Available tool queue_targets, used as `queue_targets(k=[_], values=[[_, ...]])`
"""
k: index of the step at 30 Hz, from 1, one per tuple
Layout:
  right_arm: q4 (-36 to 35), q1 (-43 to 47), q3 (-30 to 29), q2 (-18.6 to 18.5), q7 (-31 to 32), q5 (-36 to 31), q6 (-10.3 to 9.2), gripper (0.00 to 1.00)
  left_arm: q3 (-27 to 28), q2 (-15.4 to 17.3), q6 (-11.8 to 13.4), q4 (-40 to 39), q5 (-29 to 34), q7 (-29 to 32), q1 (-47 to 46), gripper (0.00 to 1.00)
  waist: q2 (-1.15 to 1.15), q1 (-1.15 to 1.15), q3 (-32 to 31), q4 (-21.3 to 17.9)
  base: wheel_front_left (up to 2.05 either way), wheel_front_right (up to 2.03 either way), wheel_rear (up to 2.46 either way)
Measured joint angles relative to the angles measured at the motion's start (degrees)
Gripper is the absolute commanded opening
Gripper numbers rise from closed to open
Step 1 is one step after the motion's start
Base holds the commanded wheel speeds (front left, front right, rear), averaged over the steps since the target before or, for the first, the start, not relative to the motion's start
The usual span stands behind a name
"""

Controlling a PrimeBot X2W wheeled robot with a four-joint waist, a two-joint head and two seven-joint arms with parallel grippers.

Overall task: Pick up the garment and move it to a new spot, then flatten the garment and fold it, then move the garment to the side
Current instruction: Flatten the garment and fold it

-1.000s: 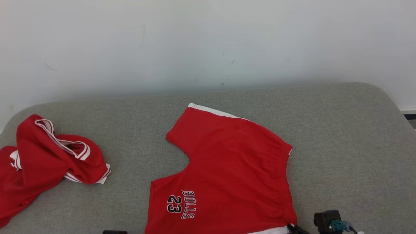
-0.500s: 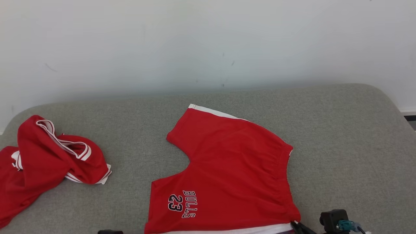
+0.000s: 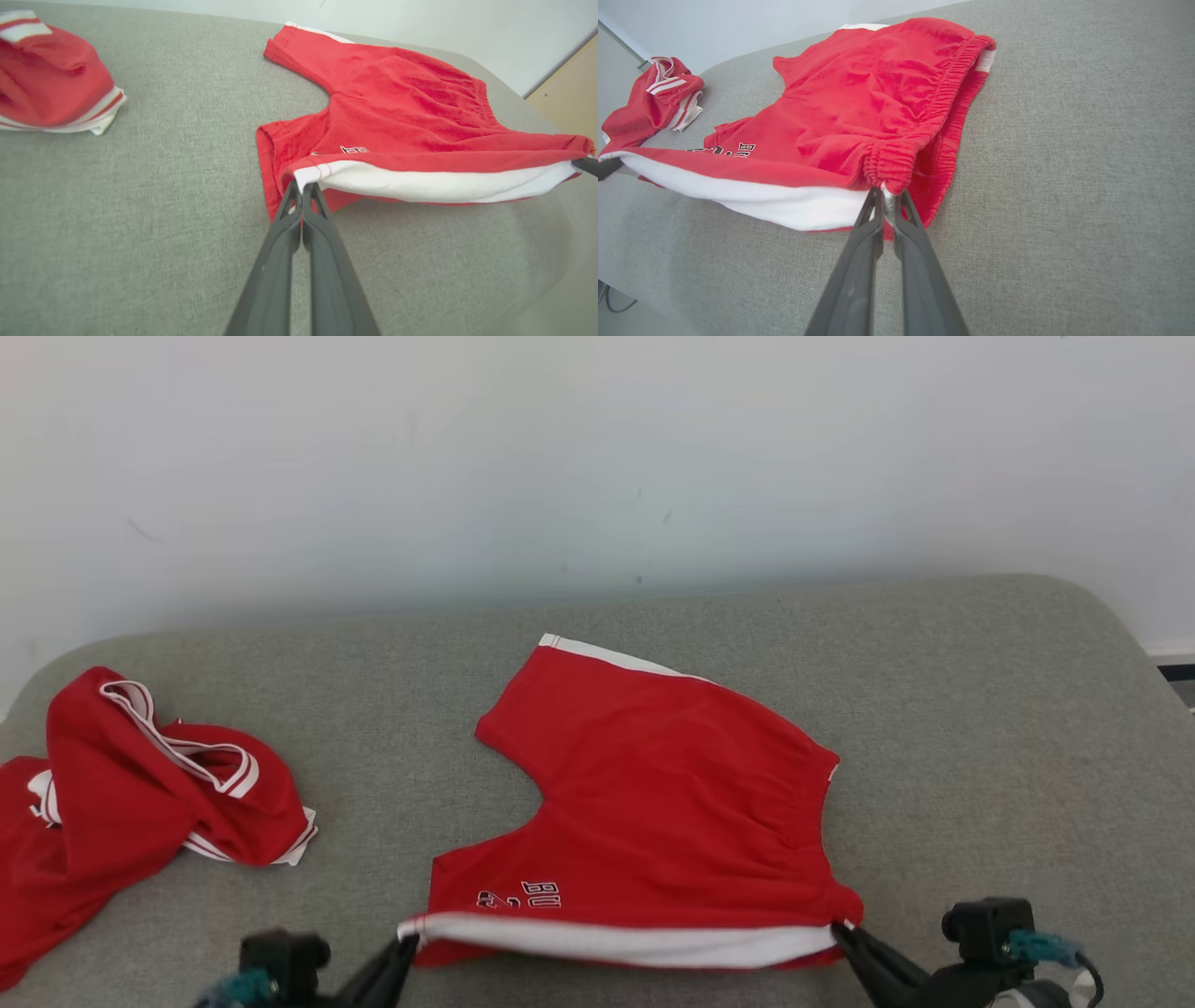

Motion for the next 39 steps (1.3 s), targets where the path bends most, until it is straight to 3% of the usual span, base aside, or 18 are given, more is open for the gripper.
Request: queue_targets(k=[9, 19, 26, 39], values=[[-1.5, -8.7, -0.7, -1.4, 5.1, 1.0, 0.49, 0.0, -3.6, 5.3, 0.0, -4.0, -4.7, 5.2, -12.8, 0.0, 0.0, 0.01, 2.6, -1.3, 0.0, 0.0, 0.0], [0.4, -20.7, 0.6, 4.0, 9.9, 3.0, 0.15, 0.0, -6.6, 13.4, 0.0, -3.3, -11.6, 11.8, -28.8, 0.0, 0.01, 0.01, 9.0, -4.2, 0.0, 0.0, 0.0], [3.1, -27.3, 0.1, 6.9, 11.4, 3.4, -1.61, 0.0, -9.1, 16.2, 0.0, -2.1, -15.8, 15.1, -38.5, 0.0, 0.01, 0.01, 14.5, -6.7, 0.0, 0.0, 0.0], [9.1, -35.8, -0.4, 10.8, 11.4, 5.0, -2.07, 0.0, -15.3, 19.3, 0.0, 4.7, -20.3, 17.0, -50.4, 0.0, 0.01, 0.01, 21.6, -11.5, 0.0, 0.0, 0.0]])
